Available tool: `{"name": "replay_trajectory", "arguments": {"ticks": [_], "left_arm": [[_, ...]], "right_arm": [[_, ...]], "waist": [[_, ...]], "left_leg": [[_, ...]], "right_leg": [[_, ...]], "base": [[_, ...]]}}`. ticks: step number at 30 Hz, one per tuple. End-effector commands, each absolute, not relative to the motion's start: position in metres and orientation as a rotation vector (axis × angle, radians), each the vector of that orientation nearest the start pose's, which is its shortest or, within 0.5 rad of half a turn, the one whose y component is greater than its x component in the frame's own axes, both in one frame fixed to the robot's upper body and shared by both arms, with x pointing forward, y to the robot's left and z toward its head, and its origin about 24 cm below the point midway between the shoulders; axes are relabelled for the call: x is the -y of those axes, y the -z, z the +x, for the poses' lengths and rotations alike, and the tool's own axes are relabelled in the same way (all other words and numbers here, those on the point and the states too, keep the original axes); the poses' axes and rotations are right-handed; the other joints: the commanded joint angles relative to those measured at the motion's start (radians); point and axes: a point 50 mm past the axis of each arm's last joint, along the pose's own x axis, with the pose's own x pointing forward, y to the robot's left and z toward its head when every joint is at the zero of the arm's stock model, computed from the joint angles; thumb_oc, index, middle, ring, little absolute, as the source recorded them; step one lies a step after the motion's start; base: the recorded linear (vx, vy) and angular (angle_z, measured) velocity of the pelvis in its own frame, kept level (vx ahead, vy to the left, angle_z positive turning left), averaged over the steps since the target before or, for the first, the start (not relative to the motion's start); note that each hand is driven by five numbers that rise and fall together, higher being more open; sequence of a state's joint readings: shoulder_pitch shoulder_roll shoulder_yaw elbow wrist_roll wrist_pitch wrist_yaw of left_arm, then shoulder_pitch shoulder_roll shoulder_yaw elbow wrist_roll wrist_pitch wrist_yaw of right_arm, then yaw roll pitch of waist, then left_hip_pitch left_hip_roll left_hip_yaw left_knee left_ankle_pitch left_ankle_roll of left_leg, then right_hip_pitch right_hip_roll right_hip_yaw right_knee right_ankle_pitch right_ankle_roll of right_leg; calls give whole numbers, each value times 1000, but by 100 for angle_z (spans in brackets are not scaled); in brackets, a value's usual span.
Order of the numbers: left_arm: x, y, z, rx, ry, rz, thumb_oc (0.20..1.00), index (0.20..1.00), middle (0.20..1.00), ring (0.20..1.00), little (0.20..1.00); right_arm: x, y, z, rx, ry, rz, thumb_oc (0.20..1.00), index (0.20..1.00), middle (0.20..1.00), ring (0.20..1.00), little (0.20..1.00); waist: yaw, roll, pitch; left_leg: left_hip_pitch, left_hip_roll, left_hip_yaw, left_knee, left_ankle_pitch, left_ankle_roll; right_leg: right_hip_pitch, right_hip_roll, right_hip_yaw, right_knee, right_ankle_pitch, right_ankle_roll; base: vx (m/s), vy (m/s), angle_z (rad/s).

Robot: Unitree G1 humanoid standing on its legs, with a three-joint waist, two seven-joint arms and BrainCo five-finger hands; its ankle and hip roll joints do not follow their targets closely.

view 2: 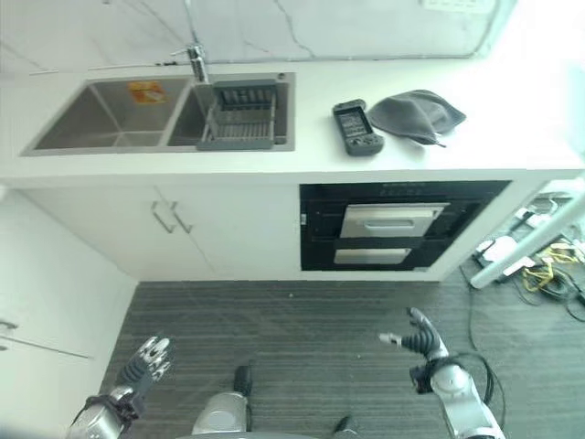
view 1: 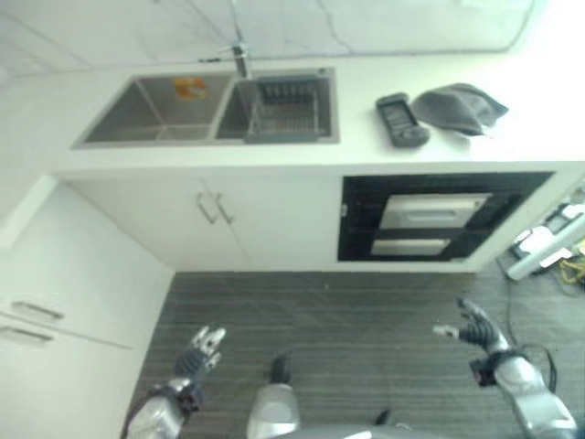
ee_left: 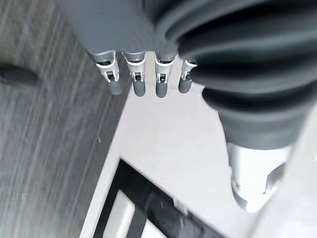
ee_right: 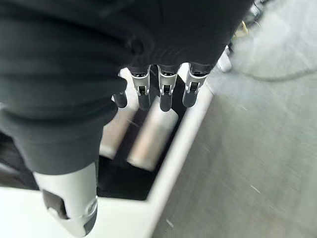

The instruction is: Place the dishes in the dishwasher.

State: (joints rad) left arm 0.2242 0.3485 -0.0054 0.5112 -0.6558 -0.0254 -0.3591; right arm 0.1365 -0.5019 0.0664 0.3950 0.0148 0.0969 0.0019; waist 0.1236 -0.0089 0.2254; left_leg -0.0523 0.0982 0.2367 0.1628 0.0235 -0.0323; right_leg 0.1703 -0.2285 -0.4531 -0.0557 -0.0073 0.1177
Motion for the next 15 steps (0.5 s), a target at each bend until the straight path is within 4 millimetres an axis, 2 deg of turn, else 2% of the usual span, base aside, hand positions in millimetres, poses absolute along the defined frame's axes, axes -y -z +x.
{"name": "replay_trajectory", "arguments": {"ticks": [1,4,5,7,9,10,11,12,14,15], "left_arm": [[-263,58,173,-425,7,-346,1000,1000,1000,1000,1000],[-259,56,180,-398,15,-337,1000,1000,1000,1000,1000],[-255,60,182,-453,67,-332,1000,1000,1000,1000,1000],[-256,59,187,-446,68,-336,1000,1000,1000,1000,1000],[-257,59,191,-467,78,-302,1000,1000,1000,1000,1000],[-254,63,192,-495,107,-267,1000,1000,1000,1000,1000],[-252,64,193,-504,115,-249,1000,1000,1000,1000,1000],[-245,78,191,-596,185,-111,1000,1000,1000,1000,1000],[-245,111,167,-794,147,-169,1000,1000,1000,1000,1000],[-245,115,163,-811,132,-176,1000,1000,1000,1000,1000]], "right_arm": [[271,32,223,-483,83,-439,1000,1000,1000,1000,1000],[260,43,220,-506,79,-364,1000,1000,1000,1000,1000],[252,51,214,-517,66,-312,1000,1000,1000,1000,1000],[247,59,207,-533,44,-277,1000,1000,1000,1000,1000],[244,66,201,-564,44,-231,1000,1000,1000,1000,1000],[242,74,195,-600,33,-220,1000,1000,1000,1000,1000],[242,77,193,-615,28,-214,1000,1000,1000,1000,1000],[242,96,179,-711,27,-160,1000,1000,1000,1000,1000],[246,118,161,-828,41,-120,1000,1000,1000,1000,1000],[246,121,158,-844,38,-123,1000,1000,1000,1000,1000]], "waist": [[-6,-33,-9],[-15,-34,-29],[-25,-38,-38],[-50,-30,-41],[-77,-18,-38],[-106,-16,-39],[-116,-17,-42],[-134,-30,-52],[-136,-36,-79],[-136,-37,-85]], "left_leg": [[47,-17,-23,-115,-24,-27],[116,-34,-38,-197,-27,-10],[141,-45,-30,-228,-31,2],[161,-50,-28,-238,-44,18],[170,-45,-39,-238,-54,26],[175,-46,-61,-239,-60,32],[173,-46,-70,-240,-58,33],[169,-60,-93,-242,-55,30],[170,-60,-86,-250,-60,21],[168,-59,-85,-250,-59,18]], "right_leg": [[15,28,51,54,0,23],[-7,6,67,88,27,41],[-31,-14,64,143,66,53],[-88,-31,89,270,98,57],[-136,-10,142,345,90,46],[-162,49,197,329,52,34],[-170,72,215,308,42,29],[-163,111,251,159,23,17],[-129,103,269,28,72,26],[-121,103,268,11,78,25]], "base": [[101,358,29],[145,288,0],[184,340,-15],[158,272,-18],[135,136,-3],[119,29,5],[151,-98,40],[98,-185,54],[76,-234,58],[60,-175,53]]}}
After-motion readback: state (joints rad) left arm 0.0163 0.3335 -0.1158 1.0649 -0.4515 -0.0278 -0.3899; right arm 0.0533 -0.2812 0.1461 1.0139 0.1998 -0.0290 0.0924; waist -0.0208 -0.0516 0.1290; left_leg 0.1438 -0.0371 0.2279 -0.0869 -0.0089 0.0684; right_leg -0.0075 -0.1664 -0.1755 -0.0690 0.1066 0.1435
